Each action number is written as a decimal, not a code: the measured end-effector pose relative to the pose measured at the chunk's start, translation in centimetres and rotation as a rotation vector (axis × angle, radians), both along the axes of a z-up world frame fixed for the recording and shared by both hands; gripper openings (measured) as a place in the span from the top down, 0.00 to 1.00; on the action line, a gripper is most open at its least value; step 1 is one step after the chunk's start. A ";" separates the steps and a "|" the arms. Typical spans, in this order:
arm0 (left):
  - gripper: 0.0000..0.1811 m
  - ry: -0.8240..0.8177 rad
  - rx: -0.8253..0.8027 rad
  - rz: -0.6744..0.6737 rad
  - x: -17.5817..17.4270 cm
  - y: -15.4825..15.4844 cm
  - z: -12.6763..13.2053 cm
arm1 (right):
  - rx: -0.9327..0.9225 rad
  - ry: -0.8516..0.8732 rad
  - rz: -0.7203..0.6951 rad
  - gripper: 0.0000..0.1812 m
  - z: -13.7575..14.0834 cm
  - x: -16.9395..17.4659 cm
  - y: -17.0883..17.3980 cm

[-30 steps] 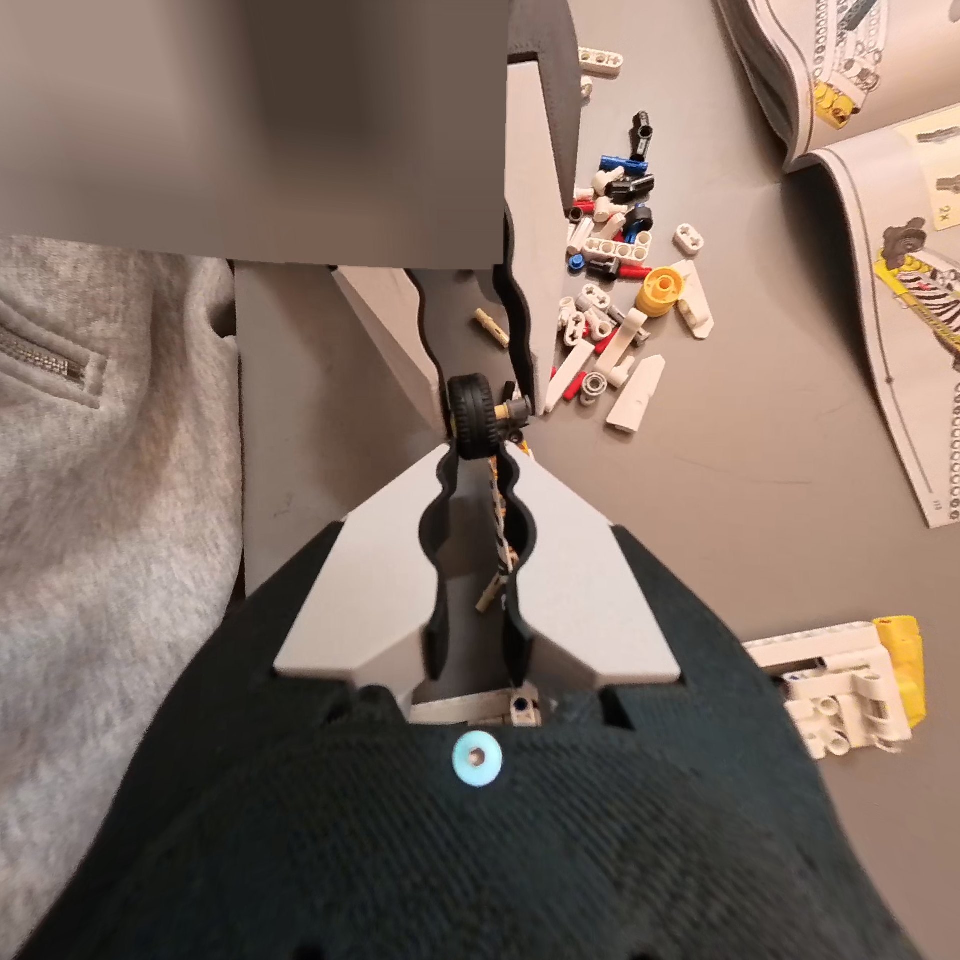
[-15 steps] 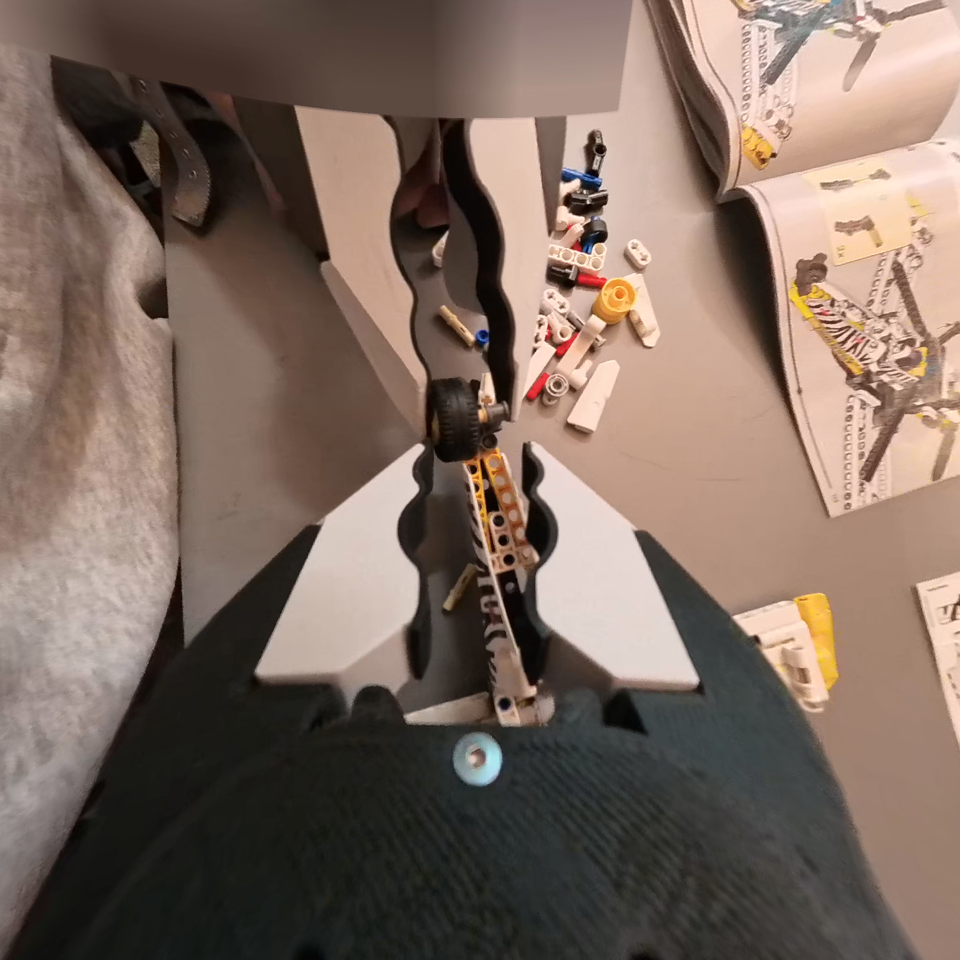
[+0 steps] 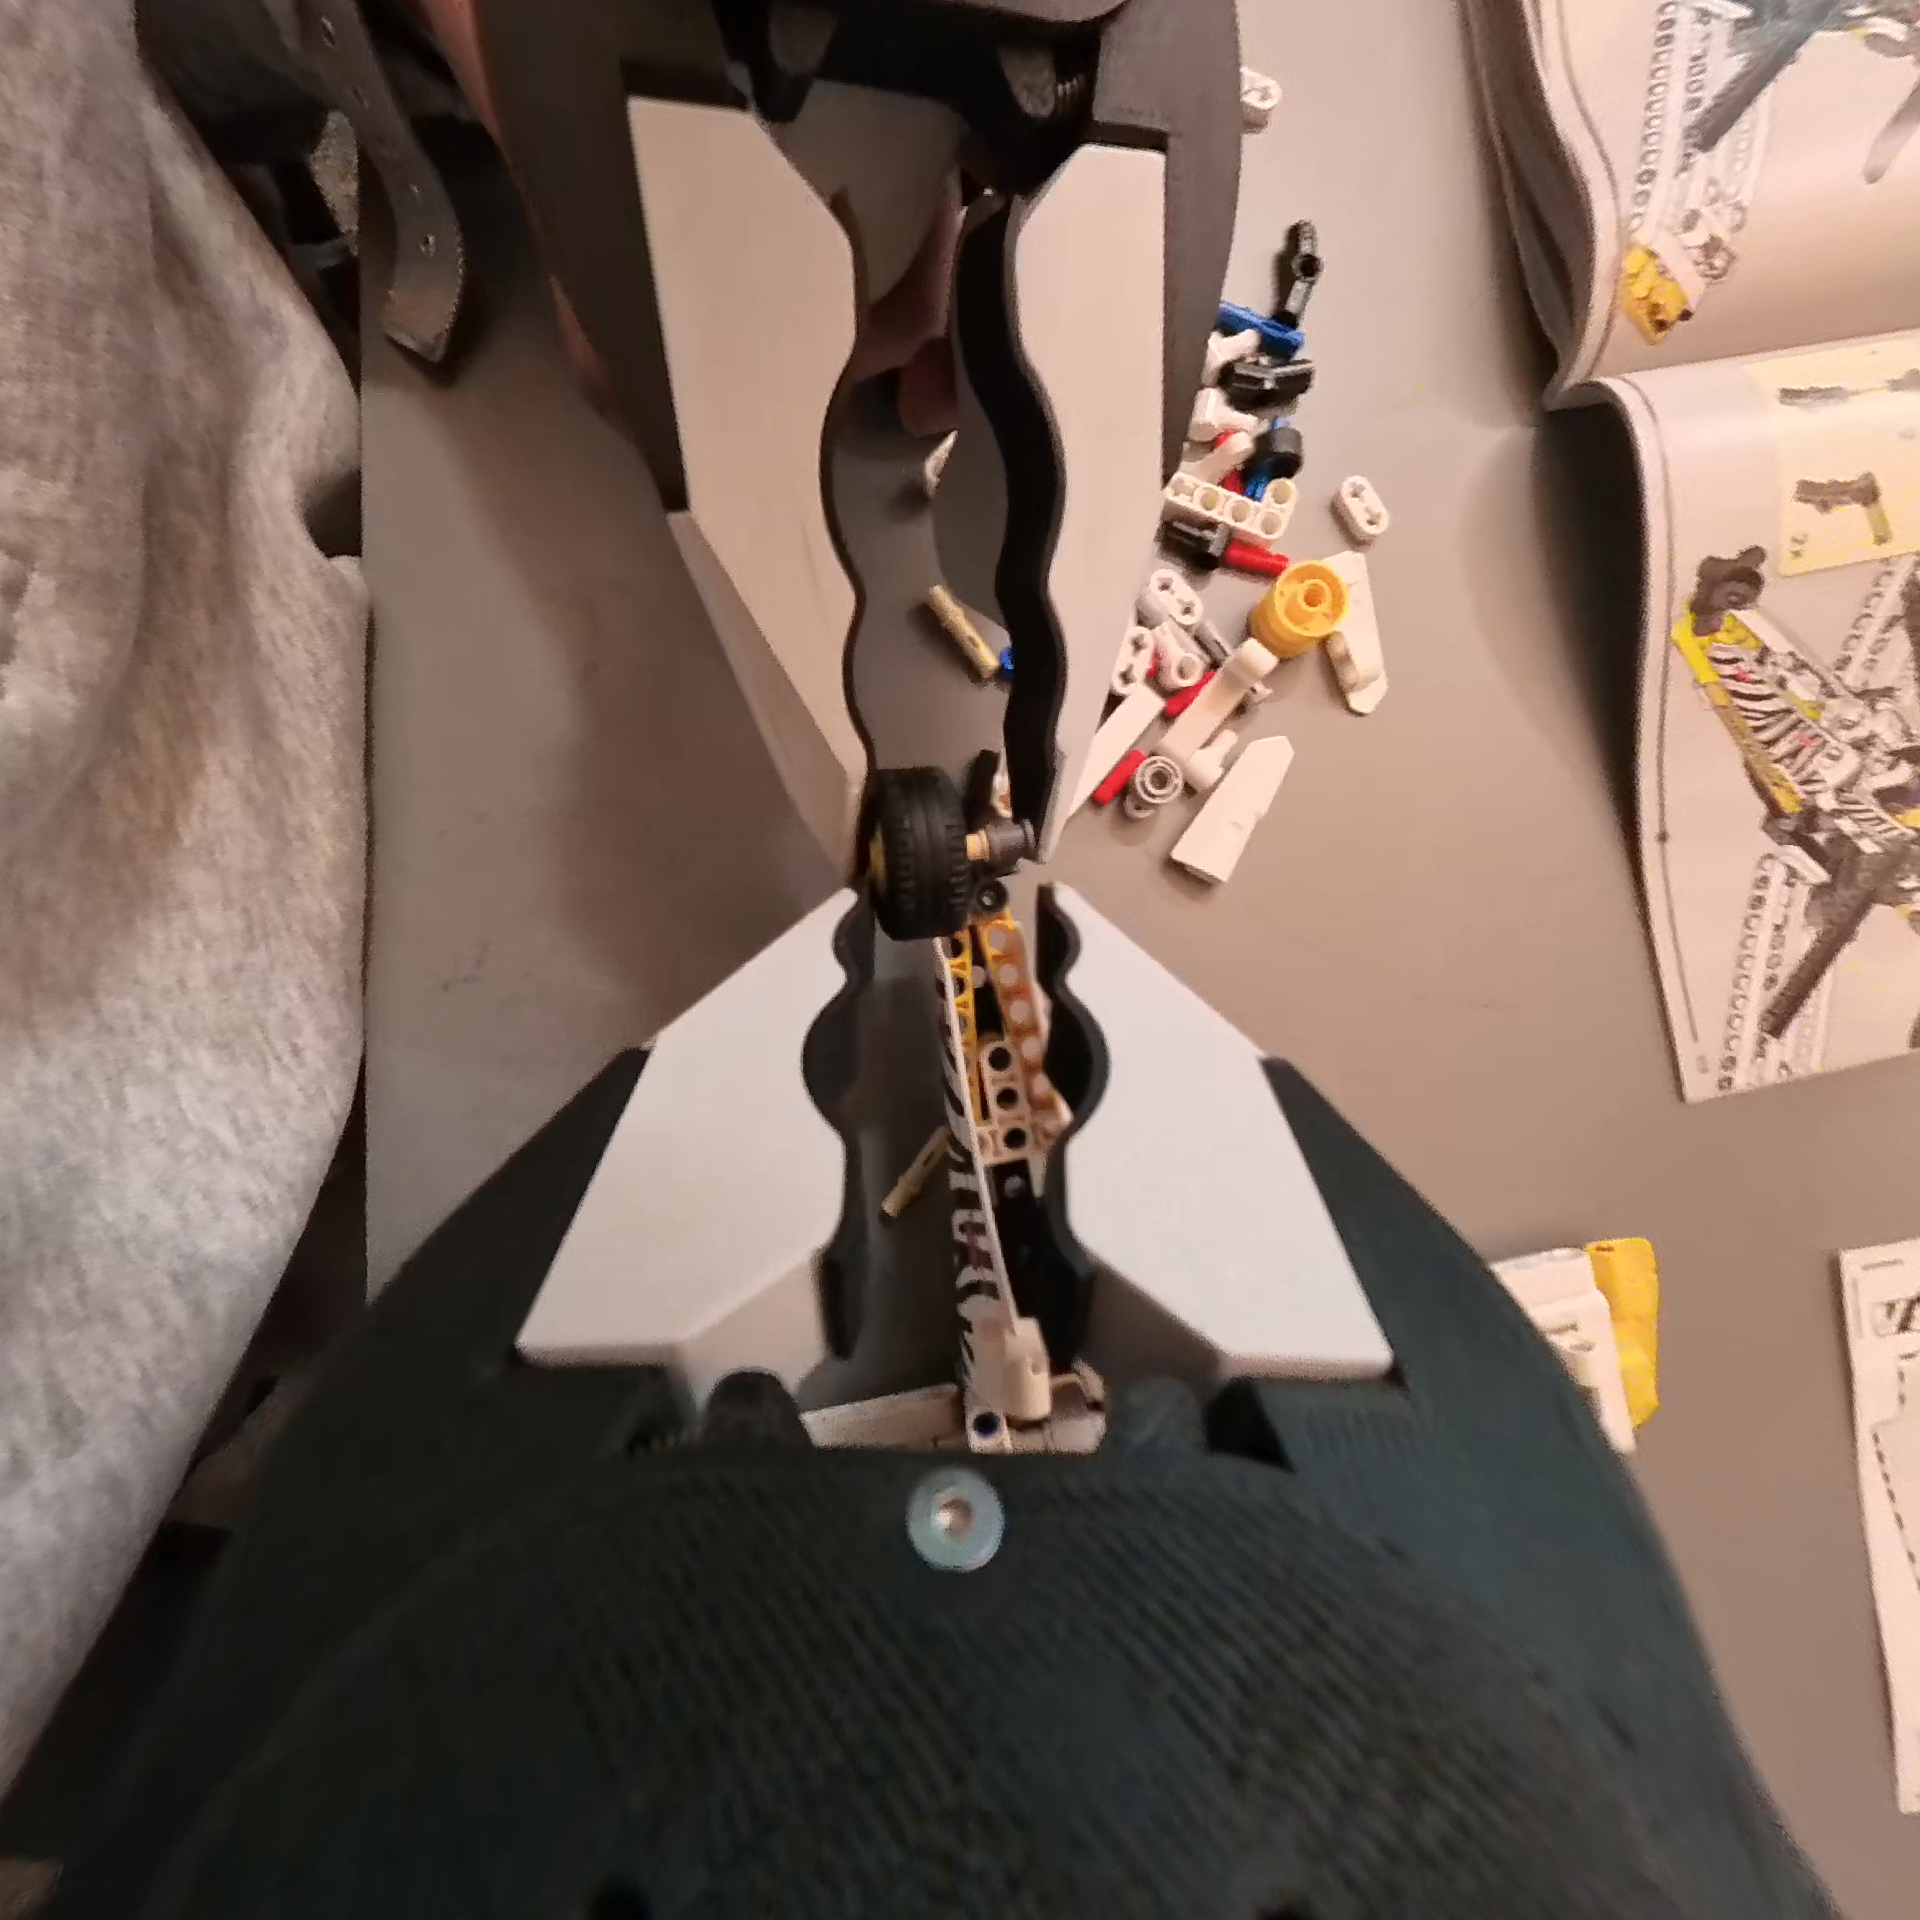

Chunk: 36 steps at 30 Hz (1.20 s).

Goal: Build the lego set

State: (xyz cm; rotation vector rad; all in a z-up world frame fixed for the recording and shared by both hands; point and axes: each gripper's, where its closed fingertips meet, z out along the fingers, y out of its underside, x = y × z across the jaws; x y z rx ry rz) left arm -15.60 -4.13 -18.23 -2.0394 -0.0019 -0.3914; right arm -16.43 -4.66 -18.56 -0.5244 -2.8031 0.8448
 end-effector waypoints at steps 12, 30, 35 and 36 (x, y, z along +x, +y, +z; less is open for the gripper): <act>0.85 -0.021 -0.006 -0.007 0.2 0.0 -0.1 | 0.003 -0.048 0.044 0.91 -0.2 0.8 -0.2; 0.84 -0.041 -0.003 -0.036 0.8 -0.1 0.0 | 0.050 -0.148 0.048 0.83 -1.6 1.0 0.0; 0.85 -0.021 0.004 -0.030 0.8 -0.1 0.1 | 0.037 -0.132 0.078 0.85 -1.5 1.0 -0.1; 0.85 -0.009 0.005 -0.024 0.7 -0.1 0.1 | 0.040 -0.122 0.083 0.86 -1.4 1.0 -0.1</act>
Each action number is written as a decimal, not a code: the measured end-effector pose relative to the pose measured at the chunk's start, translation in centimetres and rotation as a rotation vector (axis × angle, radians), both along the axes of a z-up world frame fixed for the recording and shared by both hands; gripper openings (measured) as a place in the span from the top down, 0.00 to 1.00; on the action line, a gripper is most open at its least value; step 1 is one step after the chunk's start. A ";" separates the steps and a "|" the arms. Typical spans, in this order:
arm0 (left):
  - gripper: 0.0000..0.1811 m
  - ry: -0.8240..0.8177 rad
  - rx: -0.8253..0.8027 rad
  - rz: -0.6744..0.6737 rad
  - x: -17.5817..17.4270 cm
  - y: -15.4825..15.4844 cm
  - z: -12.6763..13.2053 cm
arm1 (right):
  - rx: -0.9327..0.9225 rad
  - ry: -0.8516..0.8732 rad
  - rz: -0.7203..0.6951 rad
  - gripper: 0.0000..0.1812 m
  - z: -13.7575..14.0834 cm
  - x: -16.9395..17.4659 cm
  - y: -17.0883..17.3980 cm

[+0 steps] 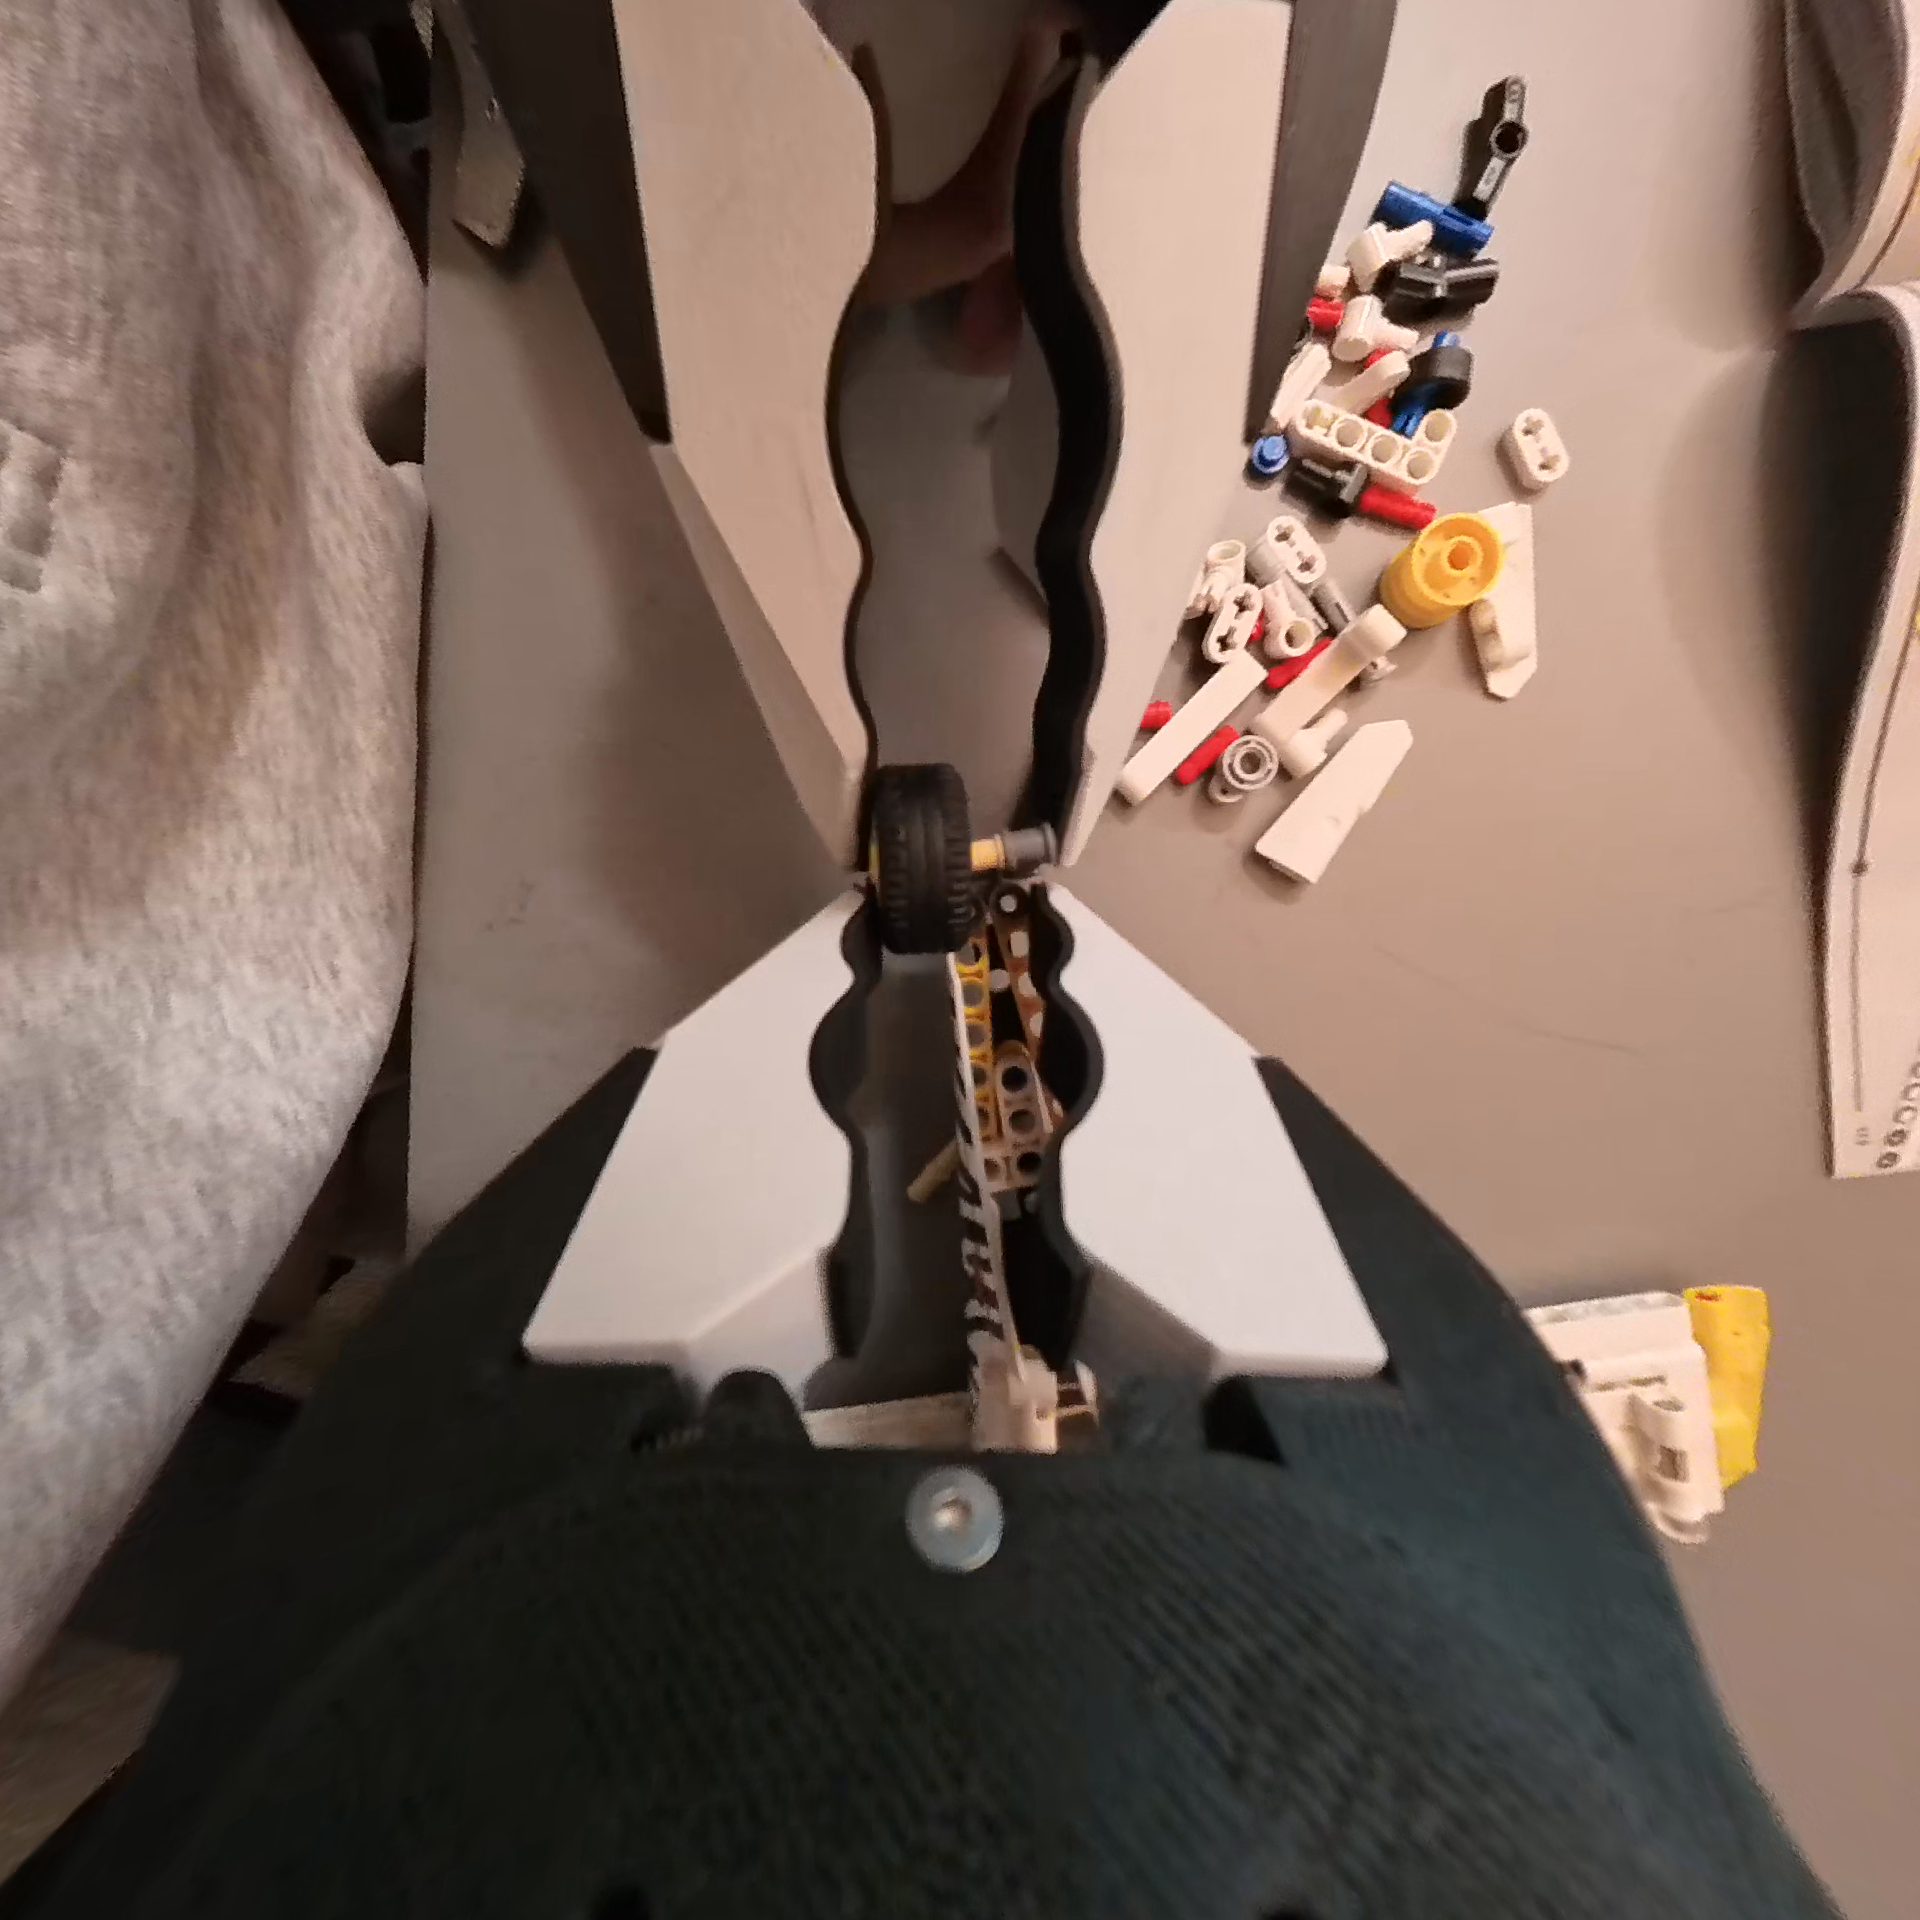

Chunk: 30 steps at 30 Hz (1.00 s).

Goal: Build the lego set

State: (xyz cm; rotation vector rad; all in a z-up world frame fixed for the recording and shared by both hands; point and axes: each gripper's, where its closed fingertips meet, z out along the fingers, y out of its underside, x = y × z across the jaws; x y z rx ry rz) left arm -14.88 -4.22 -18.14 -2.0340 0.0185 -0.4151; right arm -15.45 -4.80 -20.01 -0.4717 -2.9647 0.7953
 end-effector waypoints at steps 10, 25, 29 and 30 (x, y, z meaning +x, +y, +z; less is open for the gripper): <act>0.85 0.077 0.008 0.002 0.1 0.1 0.0 | 0.004 0.022 0.018 0.86 0.1 0.2 0.1; 0.85 0.149 0.004 0.014 -0.1 0.2 -0.2 | 0.034 0.059 0.062 0.88 0.0 0.0 0.2; 0.86 0.140 0.002 0.013 -0.1 0.1 -0.2 | 0.045 0.069 0.068 0.88 0.0 0.0 0.2; 0.86 0.140 0.001 0.013 -0.1 0.1 -0.3 | 0.046 0.071 0.070 0.88 0.0 0.0 0.2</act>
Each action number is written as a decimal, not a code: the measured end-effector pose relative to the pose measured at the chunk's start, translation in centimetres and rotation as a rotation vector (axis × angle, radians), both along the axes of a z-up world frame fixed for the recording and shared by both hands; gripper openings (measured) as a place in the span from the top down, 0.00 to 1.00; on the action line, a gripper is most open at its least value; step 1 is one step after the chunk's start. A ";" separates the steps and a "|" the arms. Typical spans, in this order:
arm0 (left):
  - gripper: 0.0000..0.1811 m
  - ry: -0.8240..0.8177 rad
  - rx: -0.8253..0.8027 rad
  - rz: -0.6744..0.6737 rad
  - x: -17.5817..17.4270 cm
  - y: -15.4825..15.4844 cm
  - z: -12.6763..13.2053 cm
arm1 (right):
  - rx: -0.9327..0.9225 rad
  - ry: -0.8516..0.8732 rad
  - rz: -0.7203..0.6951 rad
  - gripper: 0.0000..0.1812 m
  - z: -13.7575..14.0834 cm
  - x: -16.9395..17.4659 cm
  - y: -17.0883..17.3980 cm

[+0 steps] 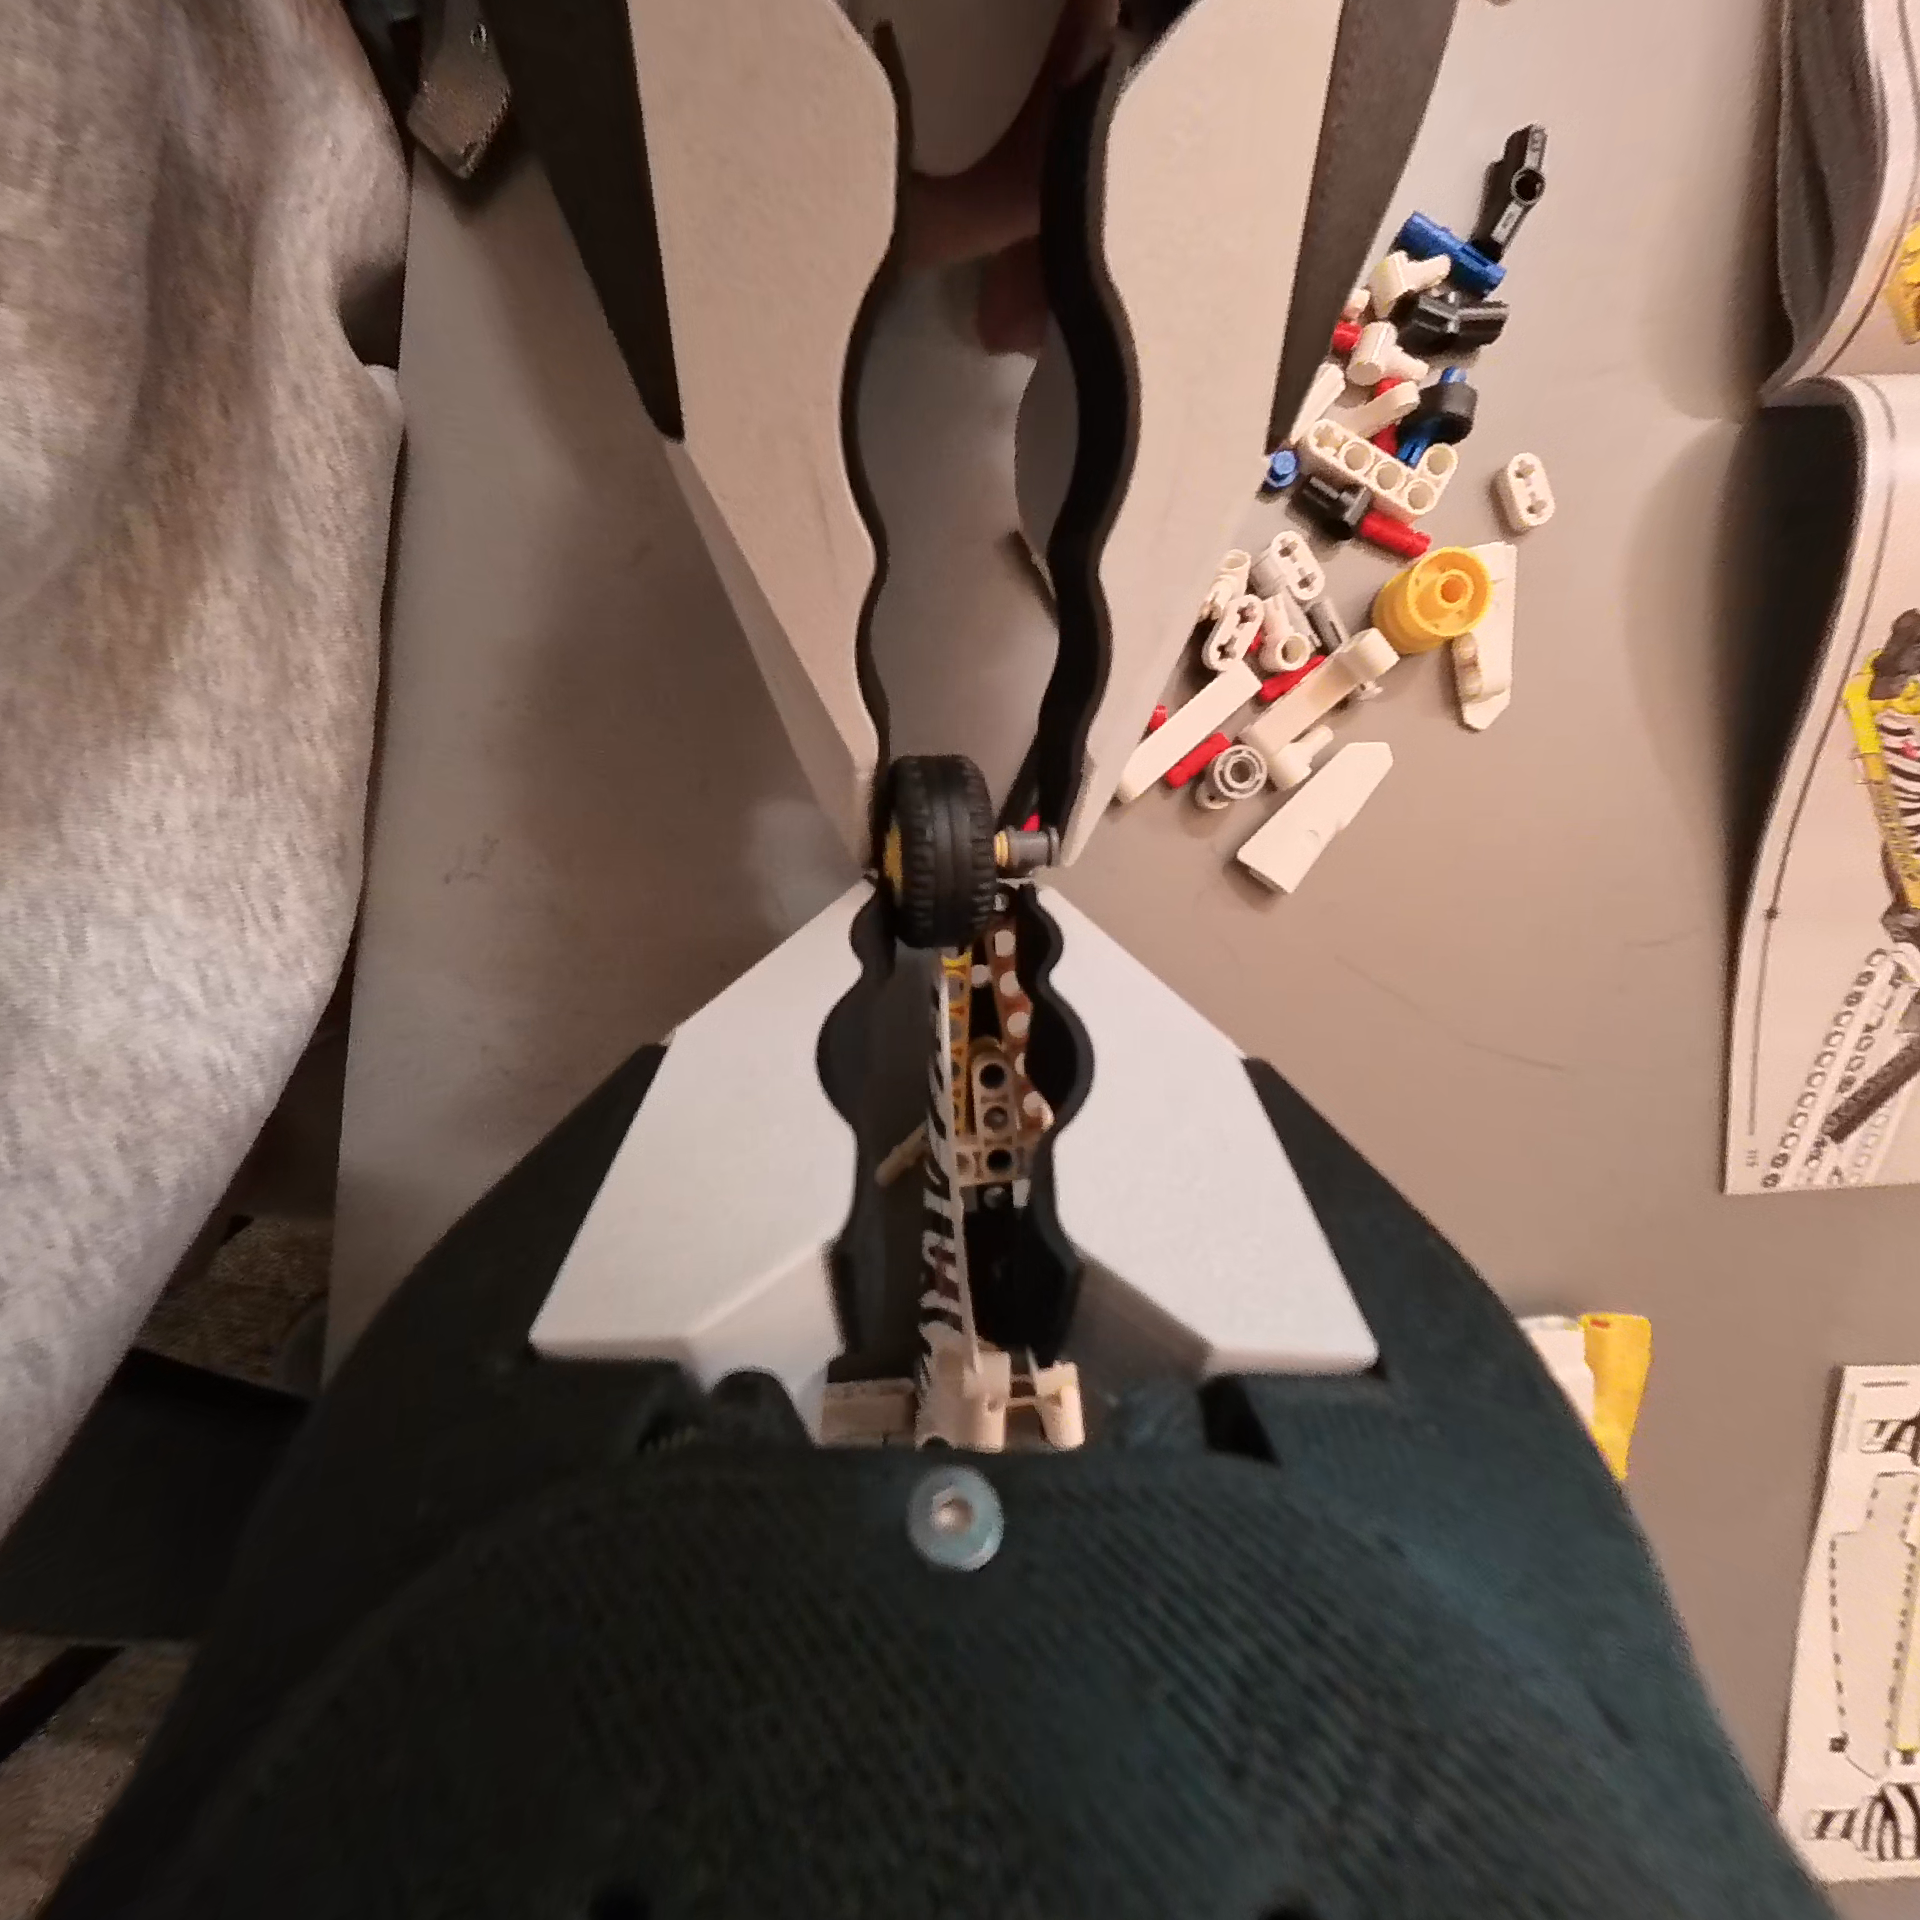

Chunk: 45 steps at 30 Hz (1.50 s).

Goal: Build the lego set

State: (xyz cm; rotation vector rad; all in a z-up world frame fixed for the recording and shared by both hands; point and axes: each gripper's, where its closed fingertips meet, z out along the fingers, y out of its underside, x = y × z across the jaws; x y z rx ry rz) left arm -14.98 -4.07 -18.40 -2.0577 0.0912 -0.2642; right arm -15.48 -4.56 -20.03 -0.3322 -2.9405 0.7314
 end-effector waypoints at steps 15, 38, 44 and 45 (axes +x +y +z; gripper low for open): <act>0.86 0.003 -0.008 -0.001 0.0 0.1 -0.2 | 0.017 0.018 0.019 0.89 -0.1 0.0 0.2; 0.85 -0.237 0.016 0.002 0.1 0.1 0.6 | -0.028 -0.025 -0.060 0.84 0.5 0.2 0.1; 0.85 -0.223 0.025 0.004 0.1 0.0 0.7 | -0.064 -0.005 -0.155 0.74 1.3 0.1 0.5; 0.85 -0.222 0.030 -0.001 0.2 -0.1 0.8 | -0.075 0.006 -0.173 0.74 1.6 0.1 0.6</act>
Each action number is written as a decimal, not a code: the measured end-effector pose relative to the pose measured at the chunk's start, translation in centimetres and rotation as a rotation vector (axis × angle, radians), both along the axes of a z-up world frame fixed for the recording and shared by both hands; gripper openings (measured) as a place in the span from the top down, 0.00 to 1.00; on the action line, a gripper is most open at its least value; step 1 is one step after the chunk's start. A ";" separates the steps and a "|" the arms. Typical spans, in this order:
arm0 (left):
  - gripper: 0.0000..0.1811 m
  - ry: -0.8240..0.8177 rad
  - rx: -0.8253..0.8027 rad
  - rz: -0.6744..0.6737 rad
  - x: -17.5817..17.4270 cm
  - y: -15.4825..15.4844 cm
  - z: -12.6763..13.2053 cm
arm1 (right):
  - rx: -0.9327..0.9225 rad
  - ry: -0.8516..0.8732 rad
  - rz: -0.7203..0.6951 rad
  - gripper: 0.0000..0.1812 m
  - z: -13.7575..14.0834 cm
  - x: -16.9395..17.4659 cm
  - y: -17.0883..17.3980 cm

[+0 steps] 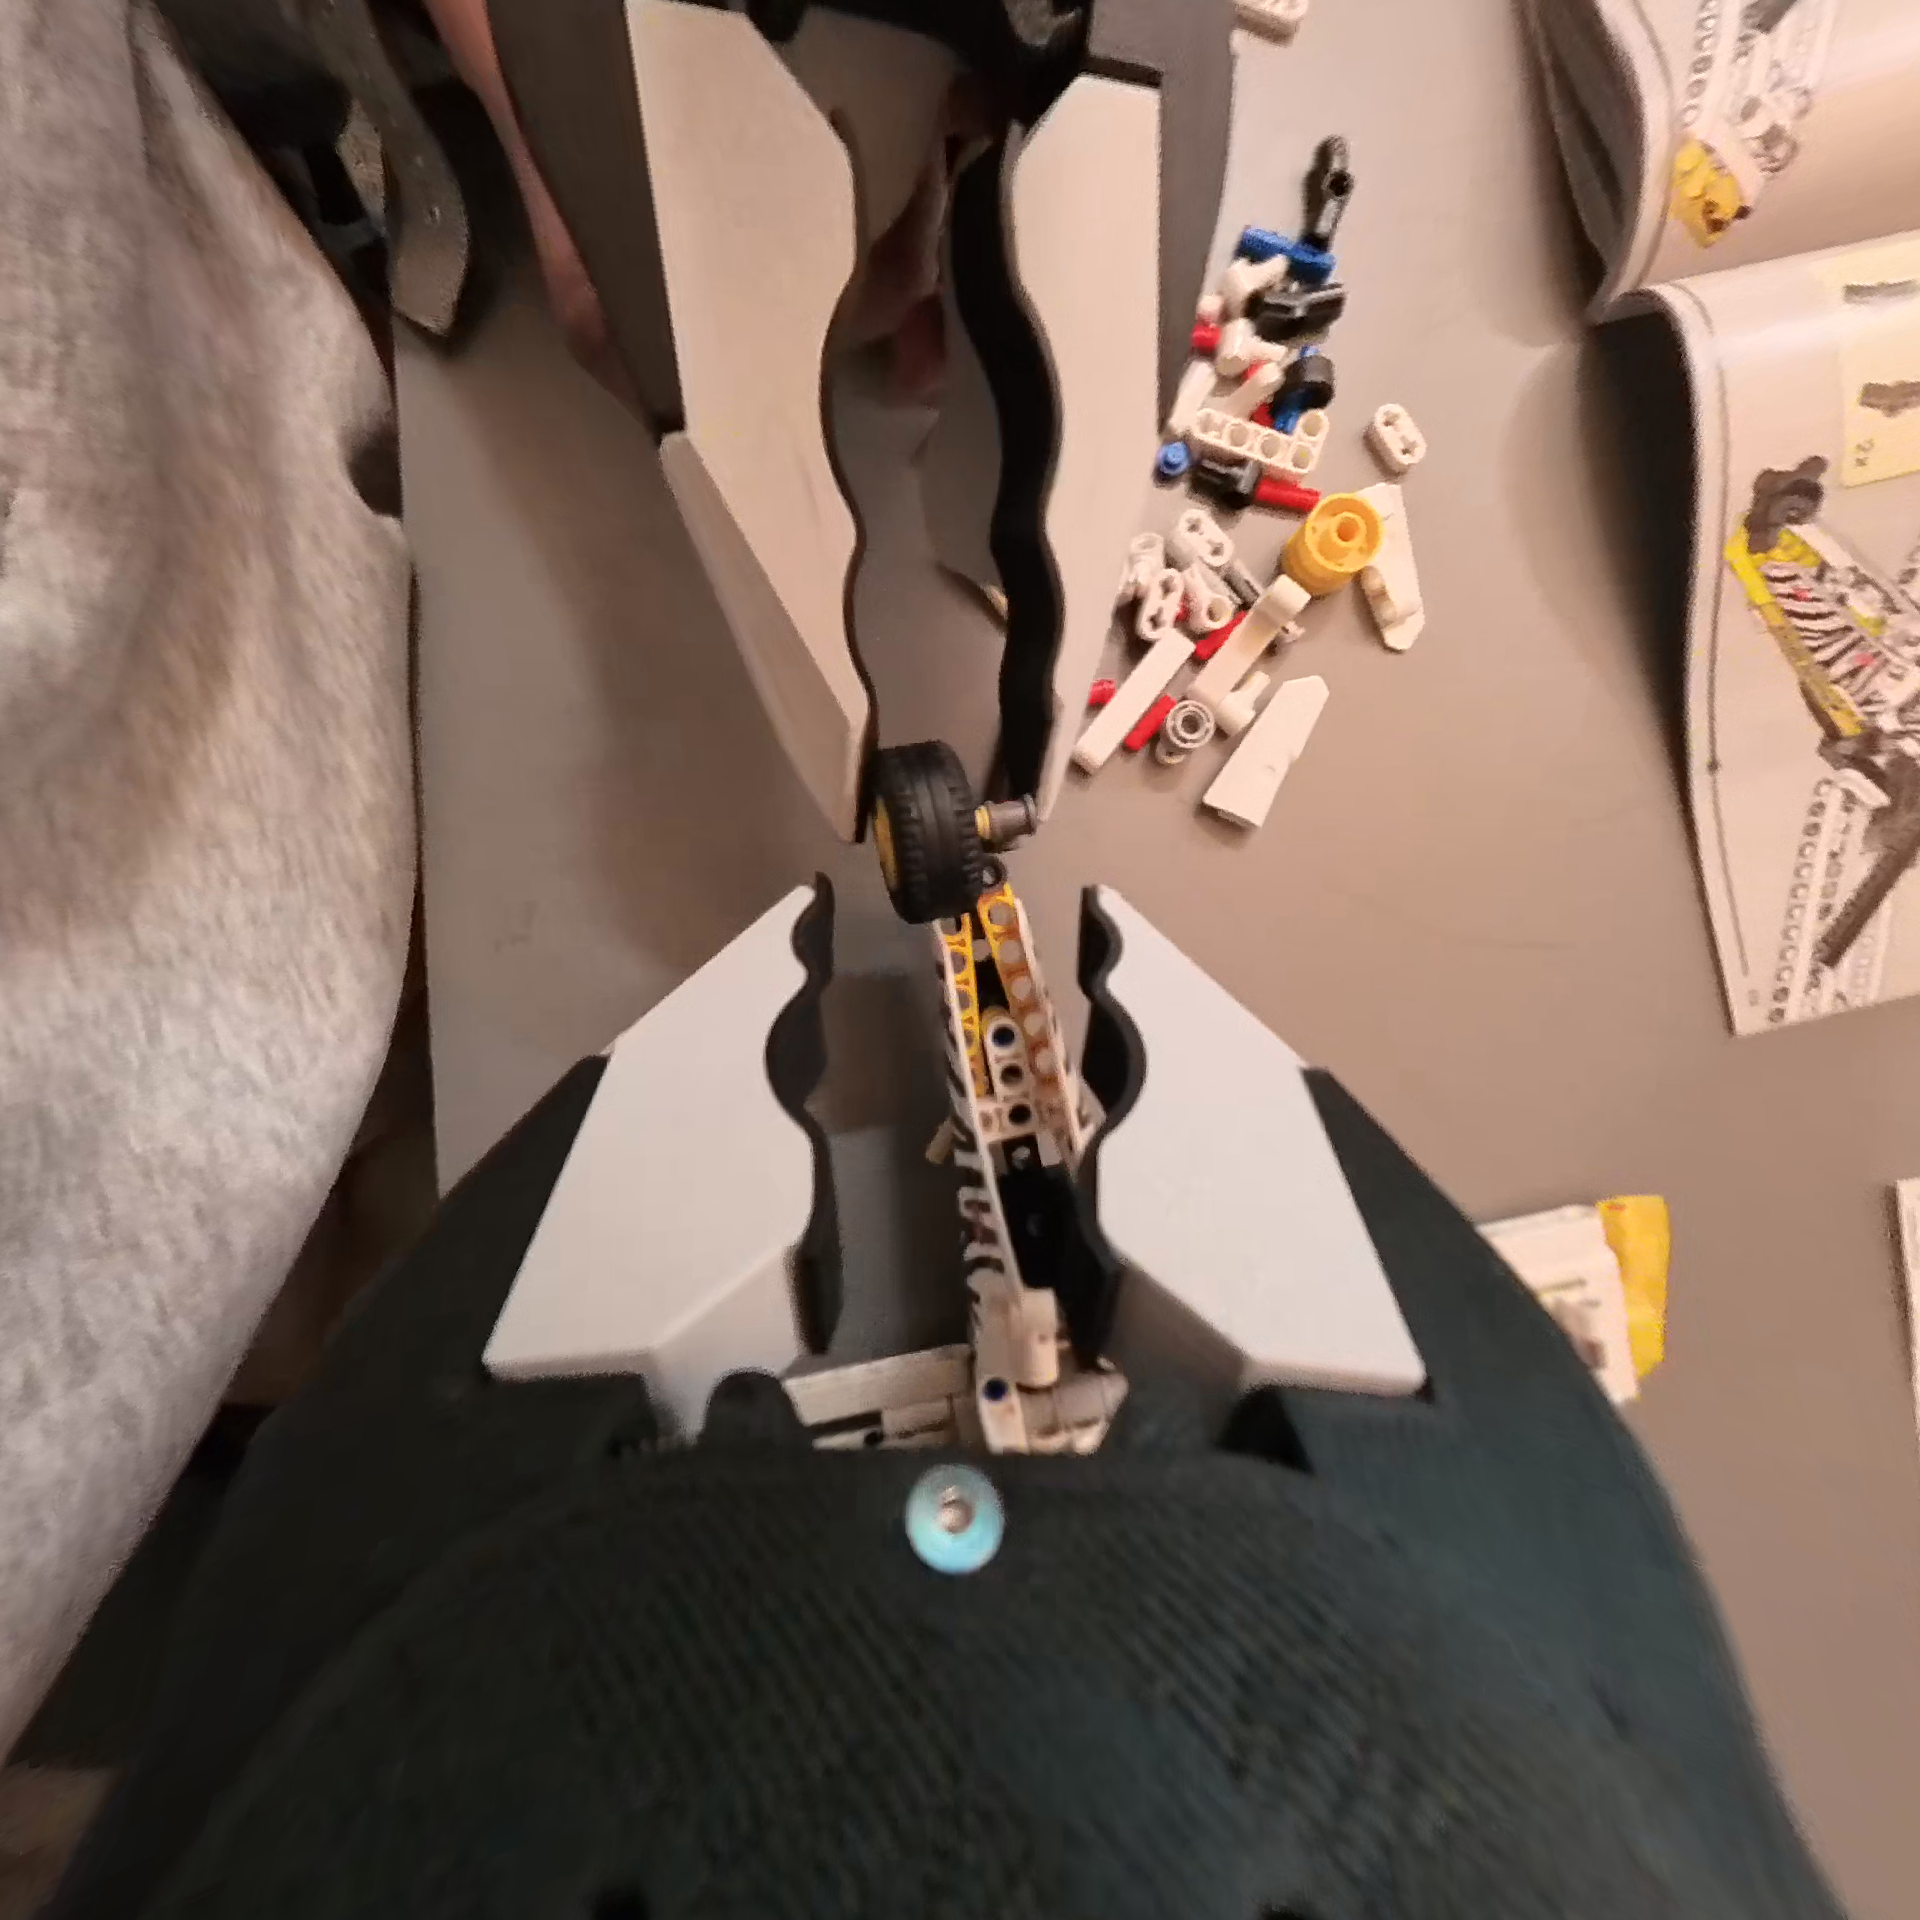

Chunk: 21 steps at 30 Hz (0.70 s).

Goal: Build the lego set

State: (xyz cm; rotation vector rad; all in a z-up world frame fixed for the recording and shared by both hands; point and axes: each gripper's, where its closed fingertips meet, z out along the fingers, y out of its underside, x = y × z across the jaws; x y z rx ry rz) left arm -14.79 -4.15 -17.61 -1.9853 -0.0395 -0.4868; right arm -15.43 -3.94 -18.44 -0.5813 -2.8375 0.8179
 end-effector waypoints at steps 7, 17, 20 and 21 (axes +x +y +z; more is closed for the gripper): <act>0.84 -0.010 0.005 -0.001 0.0 -0.5 0.1 | -0.113 0.106 -0.208 0.77 2.8 0.8 0.3; 0.75 0.034 0.110 0.031 -0.2 -1.0 1.6 | -0.430 0.360 -0.535 0.77 5.5 4.1 -1.8; 0.71 0.122 0.088 0.055 -0.3 -0.7 1.2 | -0.420 0.421 -0.615 0.77 5.0 4.1 -1.6; 0.68 0.169 0.064 0.066 -0.5 -0.5 0.8 | -0.420 0.440 -0.626 0.77 5.0 4.2 -1.5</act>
